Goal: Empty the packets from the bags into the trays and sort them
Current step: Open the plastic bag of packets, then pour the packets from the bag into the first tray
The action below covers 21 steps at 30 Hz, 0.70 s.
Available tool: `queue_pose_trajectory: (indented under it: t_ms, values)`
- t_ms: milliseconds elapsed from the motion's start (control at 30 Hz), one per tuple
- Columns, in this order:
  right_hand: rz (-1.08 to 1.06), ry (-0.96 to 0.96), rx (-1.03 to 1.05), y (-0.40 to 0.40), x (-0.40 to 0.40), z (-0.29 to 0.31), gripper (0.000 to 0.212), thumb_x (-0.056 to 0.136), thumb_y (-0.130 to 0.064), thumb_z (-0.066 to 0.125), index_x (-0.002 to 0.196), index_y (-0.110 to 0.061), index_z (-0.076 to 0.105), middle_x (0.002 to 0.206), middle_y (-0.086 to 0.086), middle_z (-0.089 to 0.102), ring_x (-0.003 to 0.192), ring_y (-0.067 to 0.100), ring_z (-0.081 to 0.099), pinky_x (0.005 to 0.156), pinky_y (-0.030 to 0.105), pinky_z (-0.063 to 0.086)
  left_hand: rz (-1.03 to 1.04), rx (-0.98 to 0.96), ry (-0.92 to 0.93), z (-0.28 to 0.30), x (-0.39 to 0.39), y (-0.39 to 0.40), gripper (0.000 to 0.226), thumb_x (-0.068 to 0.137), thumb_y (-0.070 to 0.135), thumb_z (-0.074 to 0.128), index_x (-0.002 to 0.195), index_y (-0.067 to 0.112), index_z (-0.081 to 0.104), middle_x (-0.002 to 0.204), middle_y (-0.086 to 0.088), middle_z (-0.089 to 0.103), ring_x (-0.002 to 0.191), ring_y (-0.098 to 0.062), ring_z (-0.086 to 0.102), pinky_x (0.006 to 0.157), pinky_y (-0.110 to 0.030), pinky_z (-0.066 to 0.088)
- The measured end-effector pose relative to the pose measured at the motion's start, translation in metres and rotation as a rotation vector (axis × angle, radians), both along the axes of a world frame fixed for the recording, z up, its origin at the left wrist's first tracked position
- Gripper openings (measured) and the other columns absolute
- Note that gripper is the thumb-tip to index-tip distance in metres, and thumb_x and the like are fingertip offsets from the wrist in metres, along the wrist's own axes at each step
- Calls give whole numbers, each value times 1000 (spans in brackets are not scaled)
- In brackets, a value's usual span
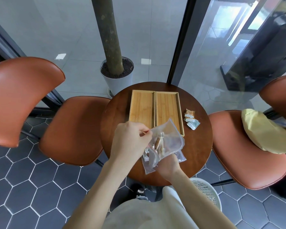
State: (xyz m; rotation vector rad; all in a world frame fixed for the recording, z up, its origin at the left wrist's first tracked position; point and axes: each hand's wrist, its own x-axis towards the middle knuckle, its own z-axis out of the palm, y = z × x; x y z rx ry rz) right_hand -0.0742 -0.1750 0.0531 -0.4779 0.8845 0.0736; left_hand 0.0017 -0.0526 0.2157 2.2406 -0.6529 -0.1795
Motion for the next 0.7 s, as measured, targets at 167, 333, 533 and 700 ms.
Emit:
queue_pose_trajectory:
  t_ms: [167, 333, 533, 700]
  values:
    - [-82, -105, 204, -6, 6, -1, 46, 89, -33, 48, 130, -14, 53, 133, 11, 54, 119, 32, 53, 106, 47, 39, 20, -101, 92, 0, 21, 1, 10, 81, 17, 67, 83, 11, 75, 62, -3, 73, 52, -5, 68, 54, -20, 57]
    - [-77, -77, 111, -26, 9, -2, 37, 94, -32, 45, 120, -10, 61, 103, 13, 72, 90, 31, 71, 72, 40, 59, 165, -297, 251, -22, 41, -6, 15, 87, 19, 60, 82, 14, 73, 66, 2, 71, 55, -7, 68, 51, -21, 56]
    - [-216, 161, -1, -53, 25, -16, 34, 96, -30, 44, 115, -8, 63, 93, 9, 70, 84, 23, 67, 79, 34, 55, 256, -92, 525, -105, 66, -18, 29, 92, 15, 46, 117, 12, 60, 109, -7, 68, 101, -15, 65, 88, -31, 50]
    - [-369, 337, 20, -73, 57, -31, 26, 94, -26, 51, 109, -9, 62, 88, 1, 62, 84, 17, 60, 89, 30, 54, 135, 308, 591, -163, 74, -33, 43, 93, 17, 44, 135, 7, 42, 141, -13, 47, 128, -26, 45, 105, -35, 36]
